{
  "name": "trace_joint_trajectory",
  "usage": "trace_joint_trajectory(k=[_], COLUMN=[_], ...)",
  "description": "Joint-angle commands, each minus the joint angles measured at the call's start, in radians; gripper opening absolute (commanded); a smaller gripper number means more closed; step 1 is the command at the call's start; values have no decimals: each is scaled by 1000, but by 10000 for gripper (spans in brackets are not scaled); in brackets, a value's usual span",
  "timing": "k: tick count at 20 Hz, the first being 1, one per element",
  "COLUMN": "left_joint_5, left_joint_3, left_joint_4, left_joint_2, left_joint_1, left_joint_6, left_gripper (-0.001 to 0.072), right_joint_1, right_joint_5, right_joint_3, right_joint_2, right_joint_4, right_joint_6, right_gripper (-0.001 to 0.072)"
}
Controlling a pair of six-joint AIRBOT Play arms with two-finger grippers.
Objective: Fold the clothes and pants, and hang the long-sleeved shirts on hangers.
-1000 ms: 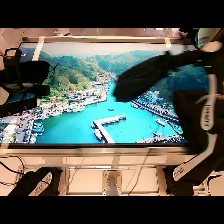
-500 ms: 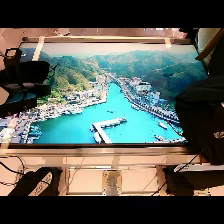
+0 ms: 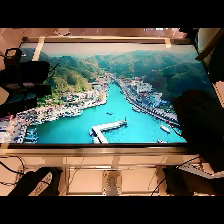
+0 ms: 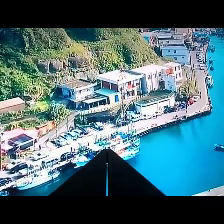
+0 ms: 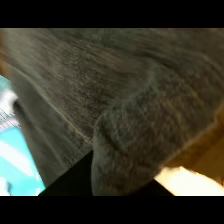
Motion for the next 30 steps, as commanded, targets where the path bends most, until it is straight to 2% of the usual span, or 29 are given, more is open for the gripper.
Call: trace_joint_trajectory(k=[1, 2, 3, 6, 11, 14, 15, 16, 17, 20, 23, 26, 30], left_joint_5=[0, 0, 0, 0, -5, -74, -122, -185, -257, -402, -414, -414, -414], left_joint_3=[0, 0, 0, 0, -1, -1, -1, -1, -1, -1, -1, -1, -1], left_joint_4=[0, 0, 0, 0, 0, -1, -7, -20, -35, -97, -98, -98, -98], left_joint_2=[0, 0, -1, -6, -11, -11, -11, -11, -11, -11, -11, -11, -11], left_joint_1=[0, 0, 0, 0, 0, 0, 0, 0, 0, 0, 0, 0, 0], left_joint_6=[0, 0, 0, 0, 0, 0, 0, 0, 0, -26, -26, -26, -26], left_gripper=[15, 15, 15, 15, 15, 15, 15, 15, 15, 15, 15, 15, 15], right_joint_1=[-20, -20, -19, -19, 1, 131, 198, 283, 368, 640, 859, 978, 1023], right_joint_5=[60, 63, 62, 60, -5, -80, -89, -89, -84, -35, -40, -38, -23], right_joint_3=[-179, -164, -128, 56, 254, 272, 271, 271, 271, 271, 271, 271, 271], right_joint_2=[46, 48, 56, 76, 130, 200, 218, 232, 241, 245, 243, 241, 241], right_joint_4=[-100, -97, -84, 43, 553, 735, 748, 743, 736, 649, 430, 291, 284], right_joint_6=[35, 85, 127, 137, 188, 184, 169, 138, 101, 41, 20, 17, 17], right_gripper=[390, 548, 561, 538, 539, 531, 410, 162, 58, 47, 47, 47, 47])
